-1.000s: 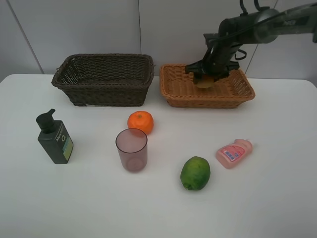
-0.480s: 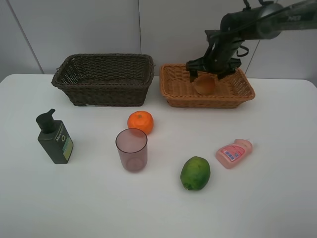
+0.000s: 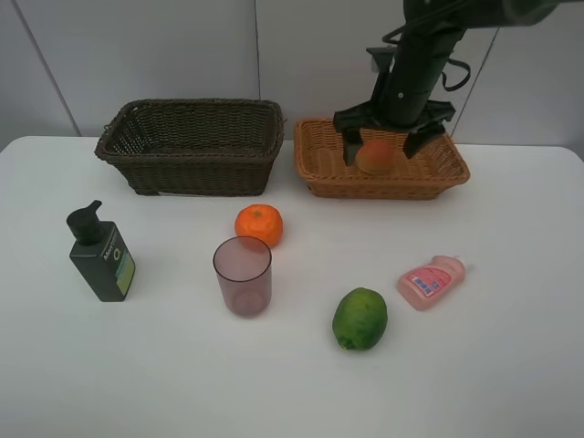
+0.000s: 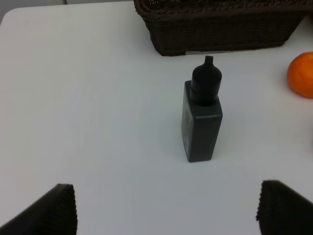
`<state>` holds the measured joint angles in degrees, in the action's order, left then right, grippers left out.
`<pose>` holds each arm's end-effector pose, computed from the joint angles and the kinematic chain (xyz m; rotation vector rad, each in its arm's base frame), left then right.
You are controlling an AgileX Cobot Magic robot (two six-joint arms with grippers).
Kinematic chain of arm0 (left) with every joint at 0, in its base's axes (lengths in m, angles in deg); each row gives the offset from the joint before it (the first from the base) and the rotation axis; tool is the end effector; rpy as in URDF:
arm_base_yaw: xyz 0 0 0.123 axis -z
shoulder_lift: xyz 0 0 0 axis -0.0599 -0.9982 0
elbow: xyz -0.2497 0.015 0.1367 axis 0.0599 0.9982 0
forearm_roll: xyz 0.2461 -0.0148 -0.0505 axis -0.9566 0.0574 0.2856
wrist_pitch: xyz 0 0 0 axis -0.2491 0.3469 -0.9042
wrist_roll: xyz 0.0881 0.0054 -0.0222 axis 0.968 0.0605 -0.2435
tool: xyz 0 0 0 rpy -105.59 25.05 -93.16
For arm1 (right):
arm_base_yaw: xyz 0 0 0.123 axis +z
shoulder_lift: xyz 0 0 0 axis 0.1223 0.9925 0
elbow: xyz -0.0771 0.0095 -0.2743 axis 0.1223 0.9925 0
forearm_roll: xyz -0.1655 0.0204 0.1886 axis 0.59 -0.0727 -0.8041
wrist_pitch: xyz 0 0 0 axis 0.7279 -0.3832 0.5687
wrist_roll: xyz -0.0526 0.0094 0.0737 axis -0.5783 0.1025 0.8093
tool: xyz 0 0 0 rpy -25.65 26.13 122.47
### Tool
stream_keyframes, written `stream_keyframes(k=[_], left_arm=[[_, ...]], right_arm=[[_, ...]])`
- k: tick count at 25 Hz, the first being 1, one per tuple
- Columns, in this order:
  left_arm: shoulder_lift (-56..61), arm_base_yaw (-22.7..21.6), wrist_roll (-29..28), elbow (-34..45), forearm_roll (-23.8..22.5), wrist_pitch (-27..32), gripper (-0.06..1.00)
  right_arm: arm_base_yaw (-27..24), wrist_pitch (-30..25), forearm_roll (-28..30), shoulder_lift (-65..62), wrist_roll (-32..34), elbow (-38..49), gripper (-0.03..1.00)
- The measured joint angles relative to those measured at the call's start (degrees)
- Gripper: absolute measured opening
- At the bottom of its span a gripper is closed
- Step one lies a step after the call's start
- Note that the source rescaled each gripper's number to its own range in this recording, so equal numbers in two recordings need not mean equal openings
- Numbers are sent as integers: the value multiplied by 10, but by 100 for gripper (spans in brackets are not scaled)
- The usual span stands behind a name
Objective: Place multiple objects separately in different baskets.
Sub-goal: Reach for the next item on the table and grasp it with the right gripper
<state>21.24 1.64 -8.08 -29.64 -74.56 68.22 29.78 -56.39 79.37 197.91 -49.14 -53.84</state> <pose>-0.0063 0.0060 0.2783 0.0259 2.0352 -0.0114 0.3964 0.1570 0.2174 -0.2877 2.8613 -0.0254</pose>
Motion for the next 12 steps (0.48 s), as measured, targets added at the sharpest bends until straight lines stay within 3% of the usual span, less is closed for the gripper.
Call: stream_keyframes(k=[6,12], left_arm=[[0,0,0,0,0,0,96],[0,0,0,0,0,0,96]], right_arm=[[32,63,-18,-122,67,168,100],[75,86,-18,-219,162,298,100]])
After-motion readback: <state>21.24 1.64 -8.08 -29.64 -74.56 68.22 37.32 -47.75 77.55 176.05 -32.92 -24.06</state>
